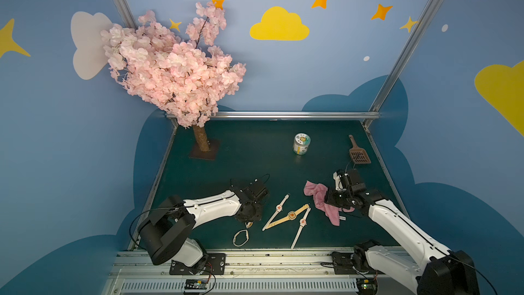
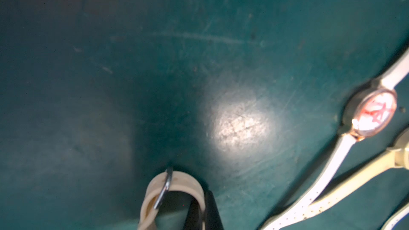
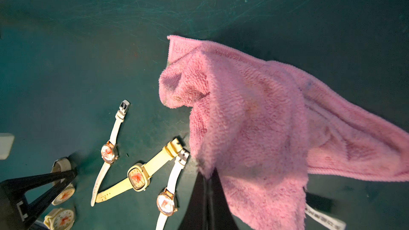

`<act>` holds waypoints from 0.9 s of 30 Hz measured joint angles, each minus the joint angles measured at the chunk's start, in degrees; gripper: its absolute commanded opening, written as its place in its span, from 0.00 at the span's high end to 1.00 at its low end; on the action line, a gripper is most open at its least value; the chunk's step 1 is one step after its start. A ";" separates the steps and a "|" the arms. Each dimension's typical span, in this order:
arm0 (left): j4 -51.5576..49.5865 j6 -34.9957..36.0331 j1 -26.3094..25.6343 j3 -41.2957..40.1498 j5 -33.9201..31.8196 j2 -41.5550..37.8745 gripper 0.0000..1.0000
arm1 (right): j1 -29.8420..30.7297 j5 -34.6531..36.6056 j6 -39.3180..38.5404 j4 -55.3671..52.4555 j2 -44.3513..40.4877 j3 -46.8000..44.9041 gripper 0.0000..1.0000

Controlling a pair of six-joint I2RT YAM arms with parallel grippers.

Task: Wipe the watch dial
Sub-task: Pick up the watch at the center of the board.

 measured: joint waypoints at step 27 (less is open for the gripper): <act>33.35 -2.23 12.81 -6.86 12.26 -27.36 0.97 | -10.47 -1.99 -0.15 1.60 -8.66 1.86 1.00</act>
